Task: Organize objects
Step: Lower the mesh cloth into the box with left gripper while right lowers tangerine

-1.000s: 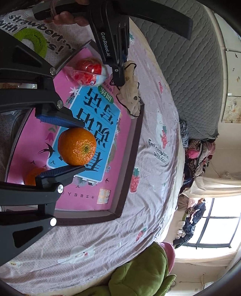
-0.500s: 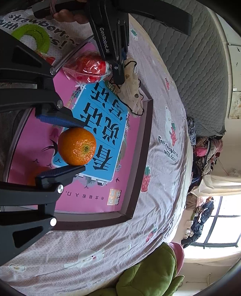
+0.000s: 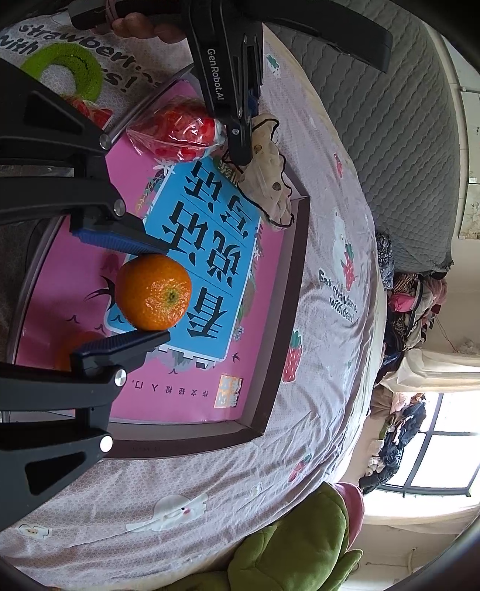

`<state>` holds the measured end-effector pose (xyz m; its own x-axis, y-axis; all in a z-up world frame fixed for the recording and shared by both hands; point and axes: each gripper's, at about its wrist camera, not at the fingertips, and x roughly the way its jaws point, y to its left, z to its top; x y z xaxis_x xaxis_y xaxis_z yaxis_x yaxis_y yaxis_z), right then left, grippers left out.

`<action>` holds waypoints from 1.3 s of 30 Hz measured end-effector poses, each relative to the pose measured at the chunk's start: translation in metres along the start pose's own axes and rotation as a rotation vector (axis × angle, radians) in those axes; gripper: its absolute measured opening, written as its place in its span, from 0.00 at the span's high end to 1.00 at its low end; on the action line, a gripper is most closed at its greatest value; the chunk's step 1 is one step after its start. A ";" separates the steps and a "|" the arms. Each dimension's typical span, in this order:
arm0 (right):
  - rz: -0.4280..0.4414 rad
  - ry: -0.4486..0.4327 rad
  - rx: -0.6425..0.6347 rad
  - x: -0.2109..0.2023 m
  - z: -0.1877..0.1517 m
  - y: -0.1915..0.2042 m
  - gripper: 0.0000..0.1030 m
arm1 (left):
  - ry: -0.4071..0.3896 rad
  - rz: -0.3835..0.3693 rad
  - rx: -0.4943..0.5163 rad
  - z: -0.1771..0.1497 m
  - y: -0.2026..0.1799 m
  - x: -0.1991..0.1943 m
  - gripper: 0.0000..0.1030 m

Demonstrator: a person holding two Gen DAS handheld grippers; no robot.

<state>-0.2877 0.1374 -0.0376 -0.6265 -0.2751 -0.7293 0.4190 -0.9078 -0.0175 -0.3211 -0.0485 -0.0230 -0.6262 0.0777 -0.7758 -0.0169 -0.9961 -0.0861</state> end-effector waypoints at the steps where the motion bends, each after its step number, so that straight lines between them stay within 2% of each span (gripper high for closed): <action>1: -0.002 -0.002 0.001 0.000 0.000 0.000 0.61 | 0.000 0.000 -0.002 0.000 0.000 0.000 0.74; 9: -0.005 -0.002 0.007 -0.001 0.001 0.000 0.61 | 0.006 0.003 -0.010 0.000 0.002 -0.001 0.71; 12: -0.004 -0.002 0.009 0.000 0.001 -0.001 0.61 | 0.005 0.013 -0.011 0.000 0.003 -0.001 0.62; 20: -0.004 -0.006 0.017 -0.002 0.002 -0.003 0.61 | 0.007 0.007 -0.025 -0.001 0.005 -0.005 0.60; 24: -0.003 -0.010 0.016 -0.004 0.002 -0.001 0.61 | 0.007 -0.002 -0.036 0.000 0.006 -0.008 0.53; 32: 0.003 -0.017 0.016 -0.008 0.003 0.000 0.60 | 0.008 -0.013 -0.036 -0.001 0.004 -0.016 0.53; 36: 0.008 -0.018 0.020 -0.010 0.003 0.000 0.60 | 0.007 -0.017 -0.034 -0.002 0.003 -0.019 0.43; 39: 0.010 -0.013 0.026 -0.011 0.003 0.000 0.60 | 0.010 -0.018 -0.034 -0.002 0.003 -0.021 0.42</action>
<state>-0.2833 0.1396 -0.0273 -0.6305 -0.2885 -0.7206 0.4084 -0.9128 0.0081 -0.3065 -0.0529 -0.0084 -0.6185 0.0959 -0.7799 -0.0009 -0.9926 -0.1213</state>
